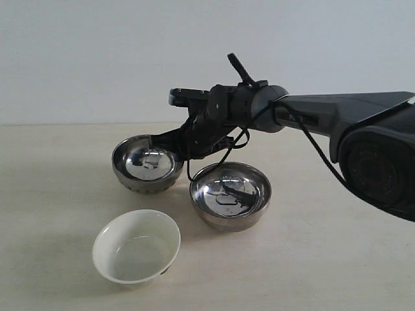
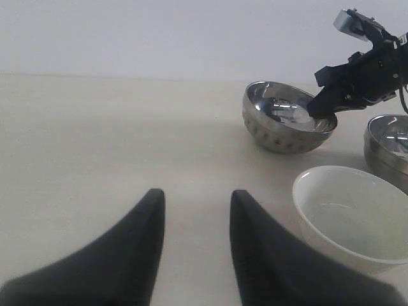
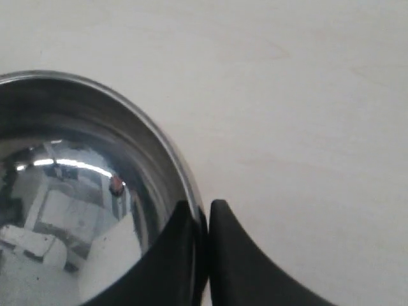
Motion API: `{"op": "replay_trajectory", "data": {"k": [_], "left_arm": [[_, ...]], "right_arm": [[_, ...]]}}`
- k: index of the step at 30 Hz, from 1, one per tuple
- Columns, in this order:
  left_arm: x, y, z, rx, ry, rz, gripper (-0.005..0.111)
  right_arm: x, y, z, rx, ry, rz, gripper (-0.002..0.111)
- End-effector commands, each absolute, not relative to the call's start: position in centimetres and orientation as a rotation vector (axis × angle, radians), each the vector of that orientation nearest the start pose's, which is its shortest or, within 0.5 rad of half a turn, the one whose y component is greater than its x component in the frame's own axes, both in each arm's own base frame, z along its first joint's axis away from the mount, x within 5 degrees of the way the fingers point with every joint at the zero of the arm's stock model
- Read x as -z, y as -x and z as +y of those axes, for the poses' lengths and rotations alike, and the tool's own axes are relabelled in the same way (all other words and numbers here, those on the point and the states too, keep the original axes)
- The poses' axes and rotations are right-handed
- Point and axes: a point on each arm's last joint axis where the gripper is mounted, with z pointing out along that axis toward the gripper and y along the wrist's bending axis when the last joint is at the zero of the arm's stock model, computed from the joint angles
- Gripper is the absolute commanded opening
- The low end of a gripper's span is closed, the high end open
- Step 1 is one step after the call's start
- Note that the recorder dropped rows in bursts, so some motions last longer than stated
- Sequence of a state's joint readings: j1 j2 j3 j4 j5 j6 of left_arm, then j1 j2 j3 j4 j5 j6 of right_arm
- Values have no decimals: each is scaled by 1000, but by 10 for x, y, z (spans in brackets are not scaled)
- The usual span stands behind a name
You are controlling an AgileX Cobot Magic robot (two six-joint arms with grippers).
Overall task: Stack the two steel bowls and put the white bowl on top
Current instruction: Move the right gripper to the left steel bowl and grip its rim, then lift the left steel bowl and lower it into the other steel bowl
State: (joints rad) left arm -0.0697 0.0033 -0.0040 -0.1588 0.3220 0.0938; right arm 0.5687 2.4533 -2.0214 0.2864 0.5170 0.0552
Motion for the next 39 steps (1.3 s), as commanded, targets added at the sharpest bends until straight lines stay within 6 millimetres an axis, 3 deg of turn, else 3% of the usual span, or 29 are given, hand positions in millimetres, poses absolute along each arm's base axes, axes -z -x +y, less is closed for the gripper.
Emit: {"op": "replay_trajectory", "data": {"k": [1,9,16,18,24,29,39], "left_arm": [[-185,-54,-8,132,-46,1796,32],[-185,-54,-8,132,-46,1796,32],[-185,-54,-8,132,-46,1796,32],[-185,-54,-8,132,-46,1796,32],[-185,-54,-8,132,-46,1796,32],[-185,-54,-8,132,-46,1796,32],[-185,-54,-8,132,-46,1796,32]], "right_arm": [[-169,-453,303,-563,407,2386,0],[-238,-443,295,-538,464,2271,0],[-287,-418,275,-421,585,2338,0],[-292,-410,269,-371,623,2397,0],[-298,-390,256,-328,666,2480,0],[-282,-369,240,-284,691,2527,0],[-241,-382,184,-244,461,2625,0]]}}
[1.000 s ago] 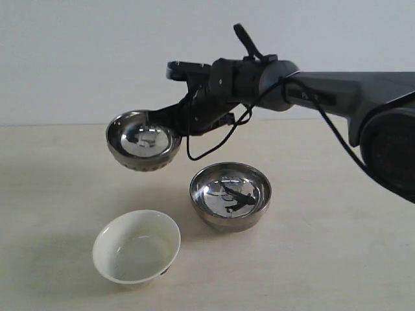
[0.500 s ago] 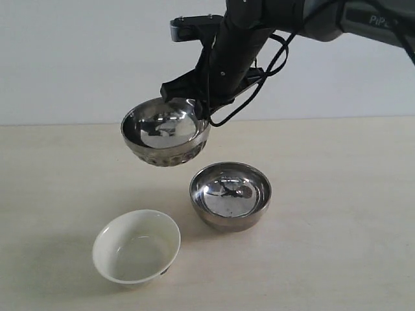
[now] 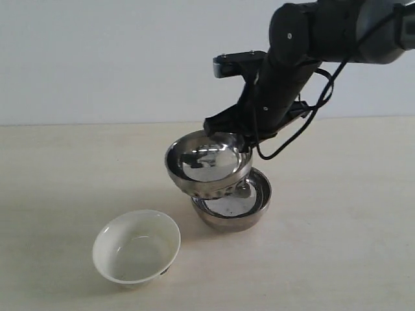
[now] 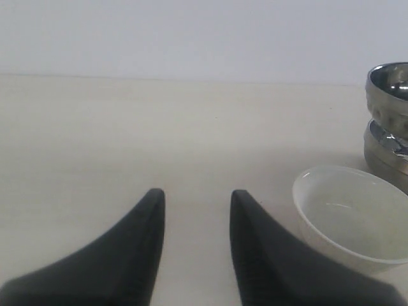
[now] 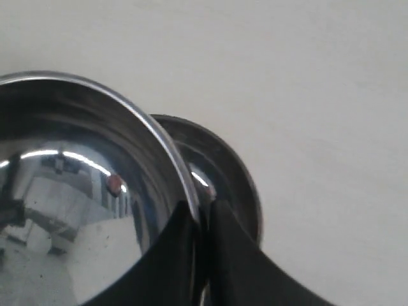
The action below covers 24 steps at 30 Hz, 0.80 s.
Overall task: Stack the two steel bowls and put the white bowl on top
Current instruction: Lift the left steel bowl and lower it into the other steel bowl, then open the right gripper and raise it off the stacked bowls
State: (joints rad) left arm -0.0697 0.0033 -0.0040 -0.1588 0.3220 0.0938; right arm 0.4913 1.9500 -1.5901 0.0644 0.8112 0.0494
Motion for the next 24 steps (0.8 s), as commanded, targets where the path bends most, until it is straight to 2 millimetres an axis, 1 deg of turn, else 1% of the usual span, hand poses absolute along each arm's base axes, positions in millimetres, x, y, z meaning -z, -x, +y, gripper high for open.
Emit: {"op": "replay_trajectory", "data": {"k": [1,5,11,18,24], "left_arm": [[-185,-54,-8,132,-46,1796,32],[-185,-54,-8,132,-46,1796,32],[-185,-54,-8,132,-46,1796,32],[-185,-54,-8,132,-46,1796,32],[-185,-54,-8,132,-46,1796,32]], "right_arm": [[-238,-382,183,-246,465,2630,0],[-231,-381,179,-237,479,2633,0],[-217,-381,178,-245,460,2583,0],[-212,-379,177,-231,479,2587,0],[-202,-376,175,-221,485,2592,0]]}}
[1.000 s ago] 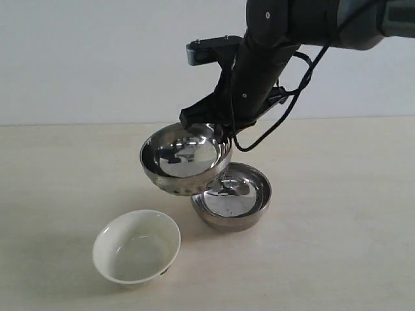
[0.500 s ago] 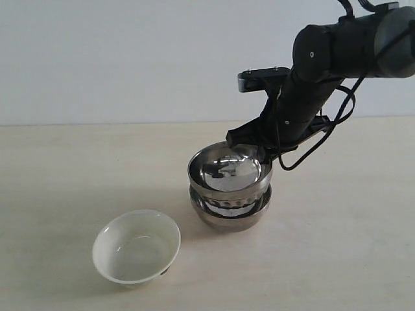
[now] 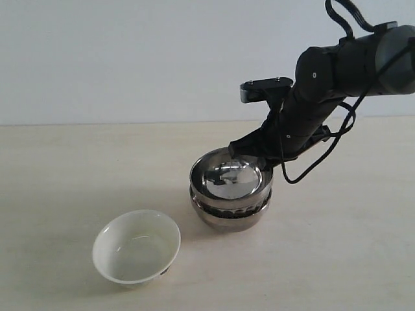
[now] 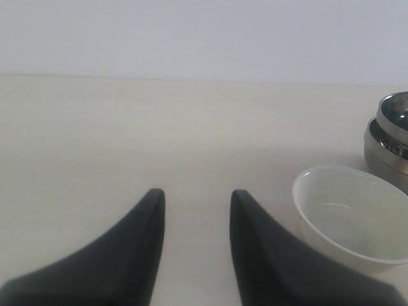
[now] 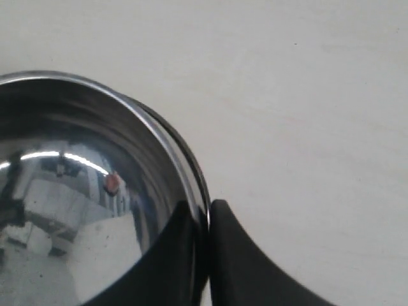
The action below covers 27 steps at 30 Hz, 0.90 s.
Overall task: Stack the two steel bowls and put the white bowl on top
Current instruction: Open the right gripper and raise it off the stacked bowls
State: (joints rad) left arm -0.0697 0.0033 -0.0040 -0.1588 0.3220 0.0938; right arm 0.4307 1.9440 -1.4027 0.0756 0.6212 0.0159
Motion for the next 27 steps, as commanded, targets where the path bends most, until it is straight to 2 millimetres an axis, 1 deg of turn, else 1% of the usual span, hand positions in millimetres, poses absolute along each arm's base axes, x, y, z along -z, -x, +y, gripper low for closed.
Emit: {"op": "replay_trajectory", "data": {"k": [1,4,17,19,23,25,27], "left_arm": [[-185,-54,-8,132,-46,1796,32],[-185,-54,-8,132,-46,1796,32],[-185,-54,-8,132,-46,1796,32],[-185,-54,-8,132,-46,1796,32],[-185,-54,-8,132,-46,1796,32],[-185,-54,-8,132,-46,1796,32],[-185,-54,-8,132,-46,1796,32]], "right_arm": [[-201,-375,175,-220,485,2592,0],[-197,-374,174,-219,485,2596,0],[-197,-373,175,-242,459,2605,0],[-197,-373,175,-242,459,2605,5],[-197,-373,175,-245,455,2606,26],[-198,-373,175,-246,454,2602,33],[-198,-374,175,-246,453,2600,34]]}}
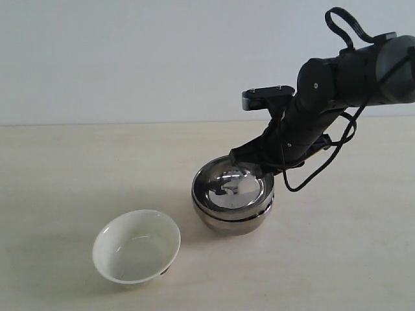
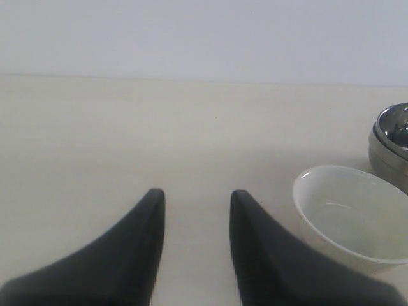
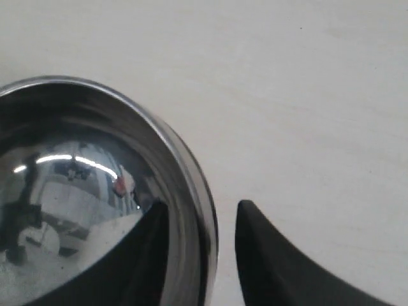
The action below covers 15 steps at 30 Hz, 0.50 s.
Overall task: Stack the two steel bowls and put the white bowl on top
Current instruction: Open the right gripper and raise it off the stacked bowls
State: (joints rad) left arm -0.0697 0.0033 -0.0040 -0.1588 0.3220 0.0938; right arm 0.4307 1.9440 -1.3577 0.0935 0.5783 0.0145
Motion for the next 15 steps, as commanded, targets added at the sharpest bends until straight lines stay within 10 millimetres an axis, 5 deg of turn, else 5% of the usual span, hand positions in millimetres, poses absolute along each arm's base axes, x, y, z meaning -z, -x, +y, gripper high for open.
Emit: {"op": "replay_trajectory", "data": {"k": [1,15], "left_arm": [[-185,-54,-8,132,-46,1796,32],[-185,-54,-8,132,-46,1796,32]], "right_arm": [[-198,-374,175,-246,453,2600,34],[-247,-368,171,-249,463,2478,33]]}}
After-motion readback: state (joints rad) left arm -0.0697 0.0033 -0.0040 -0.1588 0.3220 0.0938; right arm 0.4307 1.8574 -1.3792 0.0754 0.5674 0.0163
